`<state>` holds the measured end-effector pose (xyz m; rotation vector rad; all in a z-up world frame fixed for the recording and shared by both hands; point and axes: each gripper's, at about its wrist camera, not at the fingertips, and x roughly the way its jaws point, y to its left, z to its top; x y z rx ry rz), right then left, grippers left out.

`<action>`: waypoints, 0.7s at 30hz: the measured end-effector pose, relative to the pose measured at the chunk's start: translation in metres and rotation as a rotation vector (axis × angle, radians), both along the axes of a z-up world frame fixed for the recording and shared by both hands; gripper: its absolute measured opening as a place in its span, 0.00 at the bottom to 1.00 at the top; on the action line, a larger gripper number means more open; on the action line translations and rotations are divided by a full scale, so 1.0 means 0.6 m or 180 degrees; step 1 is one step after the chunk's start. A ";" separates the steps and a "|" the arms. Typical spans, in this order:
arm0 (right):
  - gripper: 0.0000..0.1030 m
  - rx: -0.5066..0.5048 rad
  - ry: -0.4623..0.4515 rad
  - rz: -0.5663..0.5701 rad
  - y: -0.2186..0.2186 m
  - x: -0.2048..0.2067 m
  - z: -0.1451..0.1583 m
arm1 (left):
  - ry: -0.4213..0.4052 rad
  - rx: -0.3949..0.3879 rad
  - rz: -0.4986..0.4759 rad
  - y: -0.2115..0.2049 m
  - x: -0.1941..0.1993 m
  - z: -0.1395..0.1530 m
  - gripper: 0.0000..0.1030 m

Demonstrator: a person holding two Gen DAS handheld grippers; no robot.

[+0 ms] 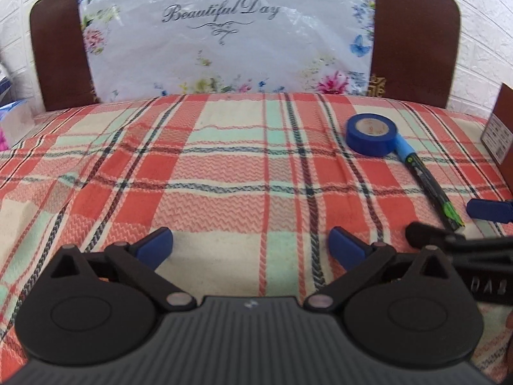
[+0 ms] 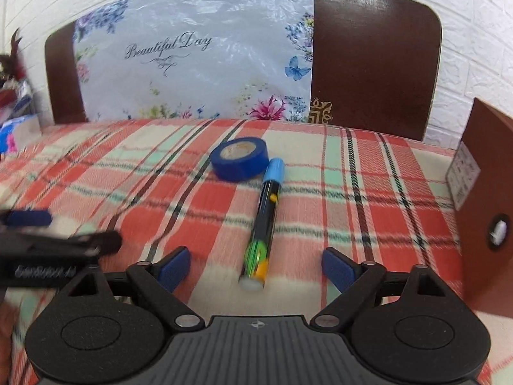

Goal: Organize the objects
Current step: 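Move the left gripper back toward the blue tape roll and marker, then close the right gripper on the blue-capped marker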

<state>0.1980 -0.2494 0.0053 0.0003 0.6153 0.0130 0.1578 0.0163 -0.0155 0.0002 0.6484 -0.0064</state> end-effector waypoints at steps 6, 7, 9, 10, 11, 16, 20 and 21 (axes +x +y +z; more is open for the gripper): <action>0.31 -0.0133 -0.0071 0.0147 0.017 0.010 0.001 | -0.0005 0.0014 -0.0001 -0.002 0.000 0.000 1.00; 0.24 -0.0179 -0.0081 0.0165 0.022 0.006 0.001 | -0.0005 0.0015 -0.0002 -0.002 0.000 0.000 1.00; 0.23 -0.0217 -0.0085 0.0142 0.027 -0.005 0.001 | -0.0005 0.0017 -0.0003 -0.002 0.000 0.000 1.00; 0.23 -0.0205 -0.0083 0.0133 0.027 -0.013 0.002 | -0.0005 0.0019 -0.0001 -0.003 0.000 -0.001 1.00; 0.22 -0.0182 -0.0078 0.0134 0.027 -0.022 0.003 | -0.0005 0.0020 -0.0001 -0.003 0.000 -0.001 1.00; 0.15 -0.0195 -0.0064 0.0288 0.032 -0.106 0.002 | -0.0005 0.0033 0.0000 -0.004 -0.001 0.000 1.00; 0.15 -0.0253 -0.0065 0.0427 0.036 -0.198 -0.001 | -0.0005 0.0043 0.0000 -0.005 -0.002 0.000 1.00; 0.15 -0.0249 -0.0062 0.0440 0.036 -0.221 -0.001 | -0.0006 0.0046 0.0000 -0.004 -0.002 0.000 1.00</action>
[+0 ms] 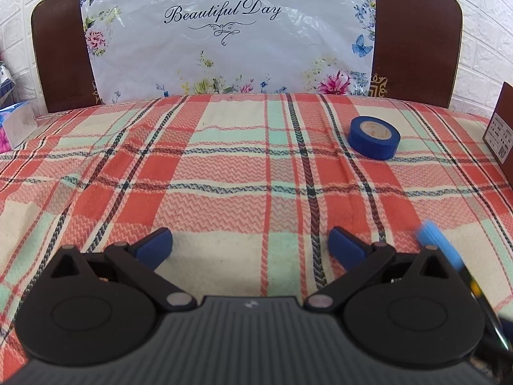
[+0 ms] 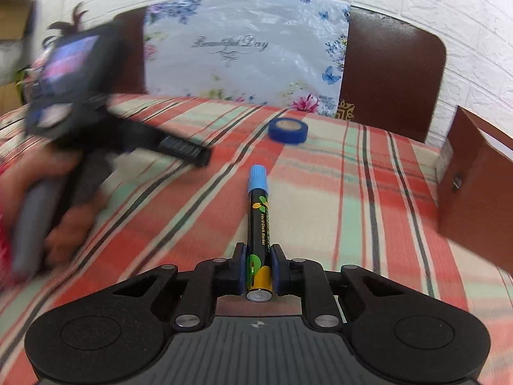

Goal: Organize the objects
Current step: 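Close the right gripper on the blue-capped marker, then bring the left gripper to the marker and grasp it while the right gripper holds it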

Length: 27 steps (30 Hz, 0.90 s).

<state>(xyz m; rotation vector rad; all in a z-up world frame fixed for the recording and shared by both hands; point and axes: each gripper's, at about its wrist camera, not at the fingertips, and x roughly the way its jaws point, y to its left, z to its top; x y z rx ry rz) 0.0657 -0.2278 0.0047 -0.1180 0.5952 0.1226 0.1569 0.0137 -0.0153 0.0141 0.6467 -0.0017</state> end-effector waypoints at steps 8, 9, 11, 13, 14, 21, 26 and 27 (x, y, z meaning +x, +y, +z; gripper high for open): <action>0.19 -0.0063 -0.0061 0.0058 -0.006 -0.079 -0.004 | 0.0000 0.0082 0.0011 0.000 -0.003 0.002 1.00; 0.22 -0.0044 -0.0064 0.0038 -0.008 -0.079 -0.003 | -0.0001 0.0102 0.0023 0.000 -0.005 0.002 1.00; 0.30 -0.0012 -0.0076 -0.0030 -0.013 -0.082 -0.004 | -0.0010 0.0162 0.0052 -0.004 -0.011 0.003 1.00; 0.35 0.0072 -0.0070 -0.0069 -0.028 -0.080 -0.004 | -0.0015 0.0220 0.0085 -0.005 -0.018 0.003 1.00; 0.36 0.0124 -0.0067 -0.0094 -0.033 -0.080 -0.004 | -0.0019 0.0251 0.0099 -0.005 -0.022 0.004 1.00; 0.48 0.0268 -0.0073 -0.0130 -0.045 -0.092 -0.009 | 0.0066 0.0293 0.0241 0.003 -0.059 0.009 1.00; 0.56 0.0279 -0.0086 -0.0097 -0.051 -0.098 -0.011 | 0.0424 0.0002 0.0375 0.014 -0.100 0.021 1.00; 0.57 0.0276 -0.0085 -0.0096 -0.050 -0.097 -0.012 | 0.0518 -0.0029 0.0355 0.009 -0.109 0.027 1.00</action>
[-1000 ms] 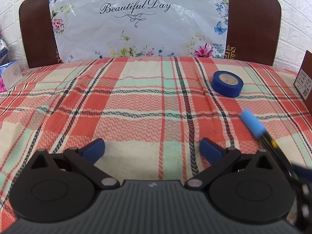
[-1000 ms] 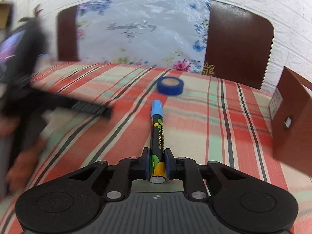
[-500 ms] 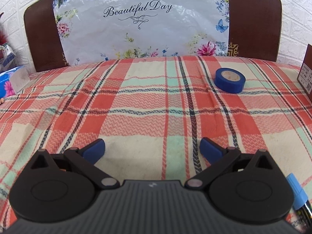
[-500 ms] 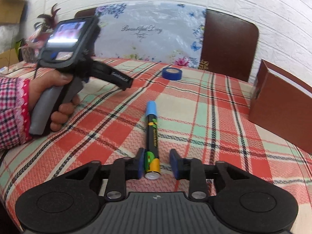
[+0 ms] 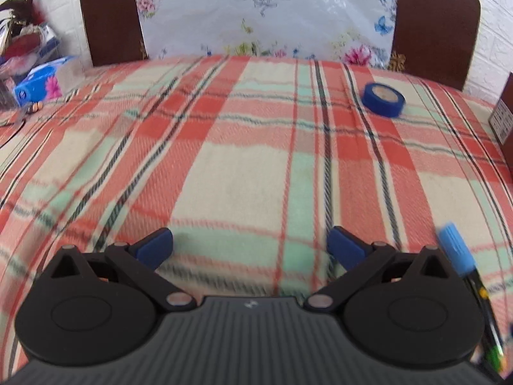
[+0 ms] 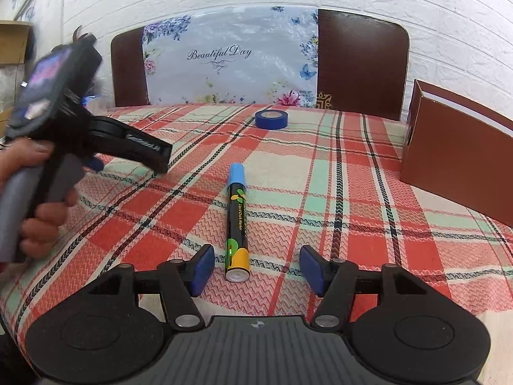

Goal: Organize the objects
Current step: 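Bring the left gripper to the marker and grasp it while the right gripper holds it, then carry the marker into the brown box and open both grippers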

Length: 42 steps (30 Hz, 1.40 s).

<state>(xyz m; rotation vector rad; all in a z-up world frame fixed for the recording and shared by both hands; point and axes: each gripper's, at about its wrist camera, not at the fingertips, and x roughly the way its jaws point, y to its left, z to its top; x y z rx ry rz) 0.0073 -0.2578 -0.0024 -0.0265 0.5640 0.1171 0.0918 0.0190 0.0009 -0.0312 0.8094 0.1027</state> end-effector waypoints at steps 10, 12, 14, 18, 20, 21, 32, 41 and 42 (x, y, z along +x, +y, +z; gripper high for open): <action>0.58 -0.0118 0.0033 0.0045 0.006 0.002 0.003 | 0.0387 -0.0898 -0.0861 -0.106 -0.031 0.024 0.84; 0.49 -0.0136 0.0052 0.0081 0.009 0.005 0.005 | 0.0376 -0.0709 -0.0879 -0.135 -0.032 0.018 0.84; 0.30 -0.0166 0.0053 0.0171 0.015 0.005 0.007 | 0.0325 -0.0436 -0.0909 -0.161 -0.036 0.009 0.82; 0.13 -0.0228 0.0048 0.0234 0.022 -0.002 0.010 | 0.0253 -0.0155 -0.1103 -0.189 -0.042 0.012 0.55; 0.13 -0.0159 0.0070 0.0168 0.010 -0.006 0.014 | 0.0312 -0.0286 -0.1274 -0.199 -0.040 0.020 0.36; 0.13 -0.0155 0.0071 0.0094 0.002 -0.009 0.016 | 0.0339 -0.0314 -0.1319 -0.208 -0.039 0.021 0.34; 0.17 0.0183 0.0152 -0.1093 -0.177 -0.111 0.028 | 0.0514 -0.0474 -0.2490 -0.440 -0.089 0.020 0.29; 0.19 0.0376 0.0031 -0.1312 -0.234 -0.155 0.017 | 0.0499 -0.0396 -0.2883 -0.512 -0.120 0.018 0.29; 0.20 0.0290 0.0008 -0.1308 -0.228 -0.154 0.015 | 0.0511 -0.0390 -0.2865 -0.514 -0.116 0.019 0.29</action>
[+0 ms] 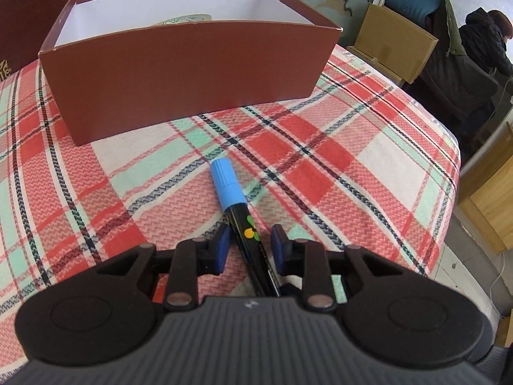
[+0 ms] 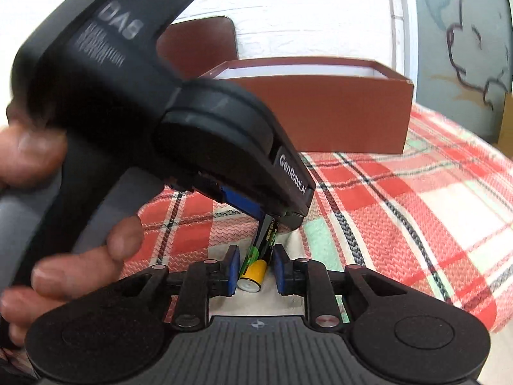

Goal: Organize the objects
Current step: 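Carry the marker into the brown box and open both grippers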

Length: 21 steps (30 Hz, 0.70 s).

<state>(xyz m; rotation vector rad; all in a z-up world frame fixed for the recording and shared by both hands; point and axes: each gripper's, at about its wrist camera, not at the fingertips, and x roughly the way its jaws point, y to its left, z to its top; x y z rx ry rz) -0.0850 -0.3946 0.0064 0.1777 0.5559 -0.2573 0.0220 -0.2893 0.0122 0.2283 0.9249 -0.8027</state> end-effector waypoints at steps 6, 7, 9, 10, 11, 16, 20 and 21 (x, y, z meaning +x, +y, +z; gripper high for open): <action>0.18 -0.0388 0.0016 0.0059 0.026 0.001 -0.007 | -0.0050 0.0104 0.0006 -0.002 0.006 0.004 0.26; 0.18 -0.0381 -0.0018 0.0057 0.025 -0.001 -0.005 | -0.0047 0.0101 -0.0004 -0.004 0.006 0.005 0.26; 0.19 -0.0400 -0.0125 0.0006 0.023 -0.006 0.002 | -0.0042 0.0067 -0.0003 -0.007 0.006 0.015 0.25; 0.19 -0.0435 -0.0203 -0.0031 0.021 -0.009 0.008 | -0.0061 0.0018 -0.0011 -0.009 0.007 0.025 0.25; 0.19 -0.0492 -0.0294 -0.0073 0.018 -0.011 0.016 | -0.0092 -0.0043 -0.0025 -0.012 0.009 0.039 0.25; 0.19 -0.0682 -0.0646 -0.0297 -0.026 0.022 0.066 | -0.0405 -0.0266 -0.0108 -0.048 0.032 0.120 0.23; 0.18 -0.0786 -0.0823 -0.0441 -0.076 0.069 0.095 | -0.0556 -0.0364 -0.0117 -0.089 0.070 0.164 0.22; 0.17 -0.0793 -0.0840 -0.0446 -0.090 0.083 0.100 | -0.0594 -0.0376 -0.0099 -0.100 0.083 0.169 0.23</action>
